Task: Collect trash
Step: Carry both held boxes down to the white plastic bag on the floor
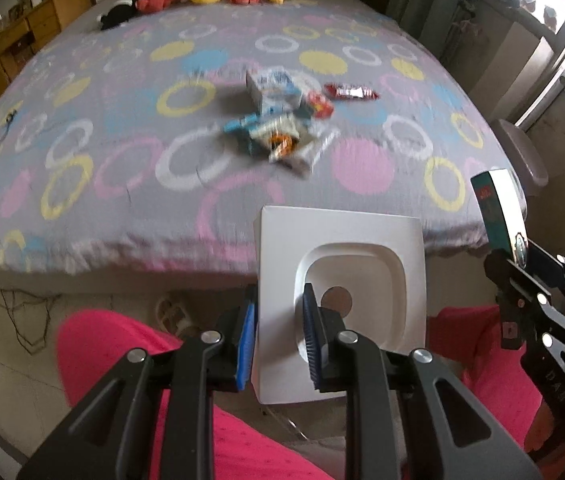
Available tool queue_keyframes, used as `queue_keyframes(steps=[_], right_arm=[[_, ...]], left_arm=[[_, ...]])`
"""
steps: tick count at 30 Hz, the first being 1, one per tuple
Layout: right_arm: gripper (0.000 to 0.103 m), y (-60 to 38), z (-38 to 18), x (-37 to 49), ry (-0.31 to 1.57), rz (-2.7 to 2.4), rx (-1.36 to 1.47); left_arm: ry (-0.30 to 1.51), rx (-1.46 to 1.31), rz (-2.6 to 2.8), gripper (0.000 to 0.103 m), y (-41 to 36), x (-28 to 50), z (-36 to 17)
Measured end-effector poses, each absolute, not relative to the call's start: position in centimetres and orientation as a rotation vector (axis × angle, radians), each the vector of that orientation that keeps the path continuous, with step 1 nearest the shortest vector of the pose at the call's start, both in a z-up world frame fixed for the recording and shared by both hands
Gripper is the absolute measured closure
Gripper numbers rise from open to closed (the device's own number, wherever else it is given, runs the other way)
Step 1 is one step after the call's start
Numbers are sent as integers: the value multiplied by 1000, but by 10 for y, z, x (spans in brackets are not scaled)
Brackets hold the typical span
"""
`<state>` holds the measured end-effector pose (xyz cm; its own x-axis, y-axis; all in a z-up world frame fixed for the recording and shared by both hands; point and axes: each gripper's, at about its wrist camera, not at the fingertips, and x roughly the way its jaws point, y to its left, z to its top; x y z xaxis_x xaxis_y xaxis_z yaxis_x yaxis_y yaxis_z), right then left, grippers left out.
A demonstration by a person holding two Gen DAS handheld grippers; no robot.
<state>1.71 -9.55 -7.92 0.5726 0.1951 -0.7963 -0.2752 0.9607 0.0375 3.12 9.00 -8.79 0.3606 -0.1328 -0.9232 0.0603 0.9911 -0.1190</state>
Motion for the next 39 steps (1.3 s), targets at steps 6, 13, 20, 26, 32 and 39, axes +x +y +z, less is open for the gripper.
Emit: queue_keyframes(steps=[6, 13, 20, 26, 32, 39], right_arm=[[67, -94, -109, 16, 1000, 290, -96], [67, -96, -151, 19, 1108, 287, -91], [67, -94, -186, 21, 1201, 298, -76], [67, -91, -213, 24, 1270, 295, -80], [67, -96, -238, 31, 1331, 284, -62], [67, -95, -263, 39, 1398, 279, -44]], left_arm=[[1245, -78, -108, 81, 87, 21, -124], [1307, -91, -89, 81, 86, 15, -166], [1372, -109, -79, 81, 83, 10, -203], [1424, -107, -76, 81, 76, 7, -230], [1460, -91, -75, 81, 69, 8, -248], [1527, -68, -81, 81, 62, 12, -272]])
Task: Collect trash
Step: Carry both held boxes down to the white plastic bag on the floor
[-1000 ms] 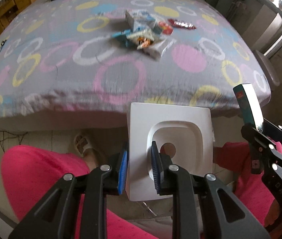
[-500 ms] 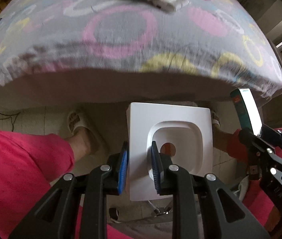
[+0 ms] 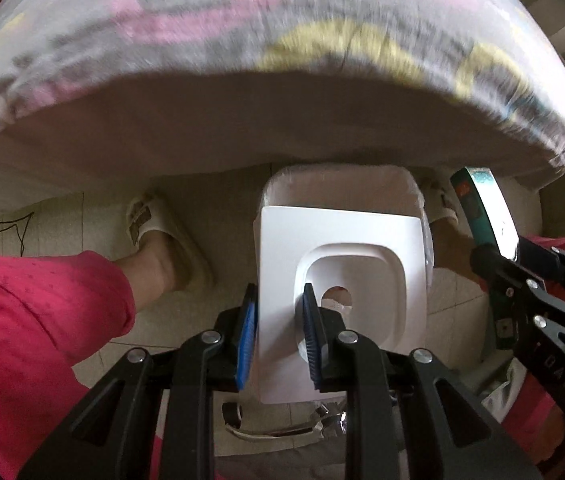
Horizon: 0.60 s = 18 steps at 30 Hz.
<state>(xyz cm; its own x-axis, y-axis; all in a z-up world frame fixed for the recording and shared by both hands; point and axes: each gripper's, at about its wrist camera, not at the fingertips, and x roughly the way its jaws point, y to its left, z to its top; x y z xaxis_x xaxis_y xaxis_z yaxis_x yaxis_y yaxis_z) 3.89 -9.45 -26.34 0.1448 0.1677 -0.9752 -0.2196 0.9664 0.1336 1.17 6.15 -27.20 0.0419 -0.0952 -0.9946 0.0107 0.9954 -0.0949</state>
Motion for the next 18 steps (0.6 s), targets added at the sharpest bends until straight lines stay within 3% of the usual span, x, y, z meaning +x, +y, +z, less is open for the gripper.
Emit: queue_keyframes(steps=[18], right_arm=[[67, -108, -321, 58, 1538, 254, -1]], left_arm=[[1665, -58, -75, 81, 44, 30, -315]])
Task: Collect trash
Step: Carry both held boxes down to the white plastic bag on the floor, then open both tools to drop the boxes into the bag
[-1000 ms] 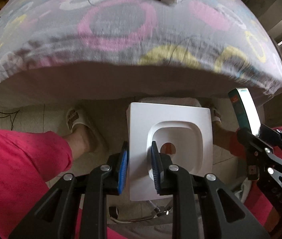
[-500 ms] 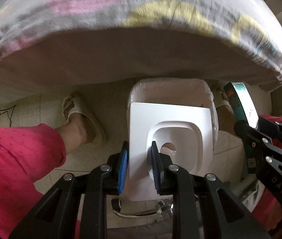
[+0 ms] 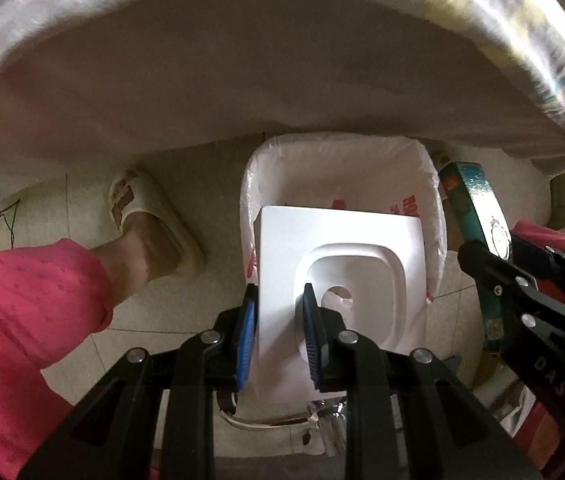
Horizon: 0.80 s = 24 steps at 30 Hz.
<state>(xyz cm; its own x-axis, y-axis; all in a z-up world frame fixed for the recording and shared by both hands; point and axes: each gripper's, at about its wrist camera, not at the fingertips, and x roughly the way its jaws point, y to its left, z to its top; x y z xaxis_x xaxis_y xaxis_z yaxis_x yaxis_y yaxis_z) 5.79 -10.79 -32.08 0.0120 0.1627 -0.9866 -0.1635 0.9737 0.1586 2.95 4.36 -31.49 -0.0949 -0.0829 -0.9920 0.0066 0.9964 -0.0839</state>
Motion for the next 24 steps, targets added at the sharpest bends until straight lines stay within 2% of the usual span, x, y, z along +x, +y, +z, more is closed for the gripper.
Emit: queue_keyframes(steps=[24], right_arm=[[67, -109, -375, 80, 1665, 201, 85]], left_arm=[[1809, -37, -19, 80, 17, 42, -373]])
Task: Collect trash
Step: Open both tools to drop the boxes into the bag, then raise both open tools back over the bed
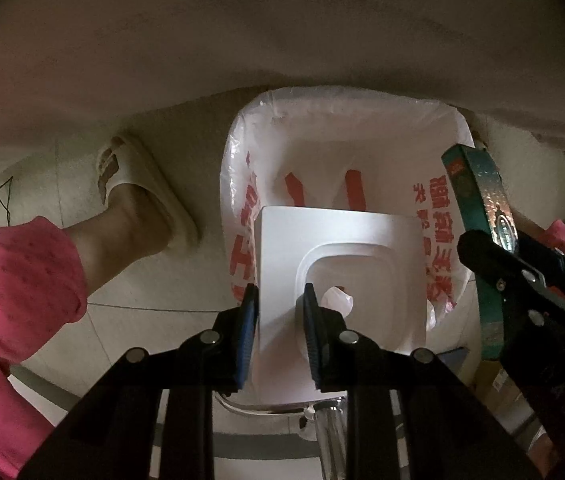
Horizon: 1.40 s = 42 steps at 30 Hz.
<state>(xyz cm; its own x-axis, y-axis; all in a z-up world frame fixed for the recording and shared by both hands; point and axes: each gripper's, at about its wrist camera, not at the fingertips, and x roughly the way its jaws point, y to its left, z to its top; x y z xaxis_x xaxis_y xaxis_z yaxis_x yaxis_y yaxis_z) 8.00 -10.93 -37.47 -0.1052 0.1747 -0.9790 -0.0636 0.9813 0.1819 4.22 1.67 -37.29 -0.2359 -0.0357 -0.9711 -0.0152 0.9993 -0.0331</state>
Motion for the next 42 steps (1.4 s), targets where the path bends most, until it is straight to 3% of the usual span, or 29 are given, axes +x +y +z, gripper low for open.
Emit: queue_keyframes(steps=[10, 17, 30, 34, 42], right_arm=[[67, -104, -382, 82, 1686, 223, 107], [64, -105, -385, 82, 1697, 219, 125], [59, -105, -383, 83, 1694, 204, 129], [52, -105, -381, 84, 1680, 196, 124], [52, -105, -361, 81, 1626, 205, 104]], left_arm=[[1827, -49, -26, 79, 15, 47, -389], [1847, -61, -14, 62, 16, 48, -397], [1842, -51, -12, 52, 12, 47, -397], [1825, -37, -16, 48, 9, 47, -392], [1759, -17, -19, 44, 9, 43, -371]])
